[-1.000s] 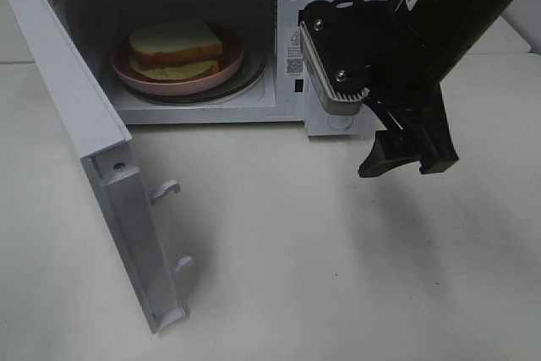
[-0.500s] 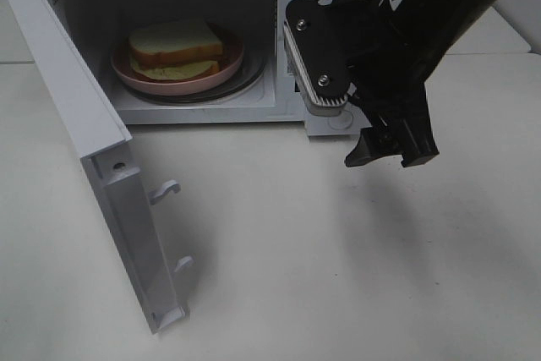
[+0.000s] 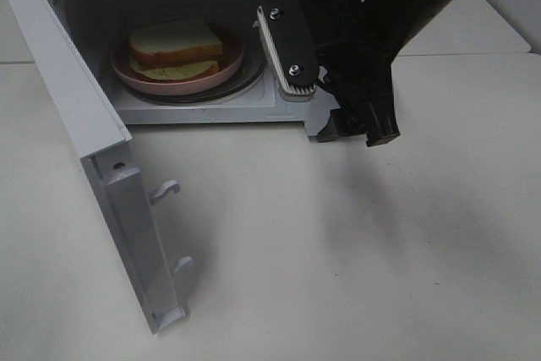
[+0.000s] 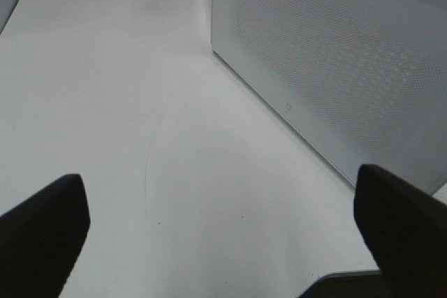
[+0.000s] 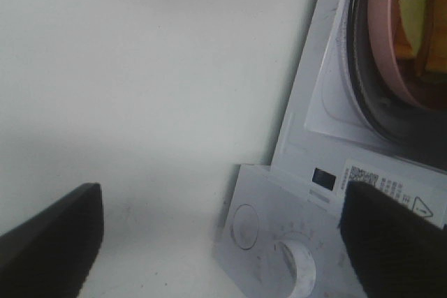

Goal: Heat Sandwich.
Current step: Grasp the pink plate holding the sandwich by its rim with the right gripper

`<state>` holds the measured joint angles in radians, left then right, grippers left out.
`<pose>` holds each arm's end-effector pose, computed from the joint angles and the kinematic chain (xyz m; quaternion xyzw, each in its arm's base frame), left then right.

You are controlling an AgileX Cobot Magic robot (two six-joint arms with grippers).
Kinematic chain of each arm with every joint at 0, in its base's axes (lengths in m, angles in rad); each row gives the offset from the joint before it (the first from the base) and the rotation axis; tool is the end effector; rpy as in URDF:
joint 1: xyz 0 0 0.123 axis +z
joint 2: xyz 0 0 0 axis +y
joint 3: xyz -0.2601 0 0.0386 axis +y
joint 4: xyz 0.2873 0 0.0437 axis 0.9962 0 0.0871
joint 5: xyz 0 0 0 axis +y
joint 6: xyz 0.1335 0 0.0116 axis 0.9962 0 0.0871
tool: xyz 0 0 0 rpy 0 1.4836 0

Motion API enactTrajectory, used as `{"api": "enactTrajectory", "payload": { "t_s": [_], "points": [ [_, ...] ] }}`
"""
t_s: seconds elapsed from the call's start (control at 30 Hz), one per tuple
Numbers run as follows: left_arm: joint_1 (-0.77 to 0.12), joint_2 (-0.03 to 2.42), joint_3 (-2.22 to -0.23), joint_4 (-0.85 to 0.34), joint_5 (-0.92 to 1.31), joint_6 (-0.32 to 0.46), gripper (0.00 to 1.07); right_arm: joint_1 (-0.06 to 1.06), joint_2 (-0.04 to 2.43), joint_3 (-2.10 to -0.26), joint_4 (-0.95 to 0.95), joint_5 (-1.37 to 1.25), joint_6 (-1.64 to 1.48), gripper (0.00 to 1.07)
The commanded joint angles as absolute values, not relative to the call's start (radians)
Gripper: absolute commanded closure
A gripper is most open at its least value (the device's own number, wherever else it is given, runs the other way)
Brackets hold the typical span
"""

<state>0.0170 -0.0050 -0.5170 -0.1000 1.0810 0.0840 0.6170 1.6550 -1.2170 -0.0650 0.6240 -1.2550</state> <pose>0.0861 -0.0103 0.2809 0.0315 0.8511 -0.0235 0.5235 0.3408 0.2355 0.1859 -0.7809 0.5508 -0.1166 0.2705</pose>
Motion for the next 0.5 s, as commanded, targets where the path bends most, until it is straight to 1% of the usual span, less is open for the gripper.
{"api": "enactTrajectory", "payload": {
  "t_s": [0.03,0.5],
  "points": [
    [0.019,-0.011,-0.516,-0.103,1.069,0.081,0.1,0.641,1.702,-1.266,-0.067,0.583,-1.254,0.19],
    [0.019,-0.011,-0.516,-0.103,1.069,0.081,0.1,0.685,1.87,-1.415,-0.087,0.515,-1.255,0.2]
  ]
}}
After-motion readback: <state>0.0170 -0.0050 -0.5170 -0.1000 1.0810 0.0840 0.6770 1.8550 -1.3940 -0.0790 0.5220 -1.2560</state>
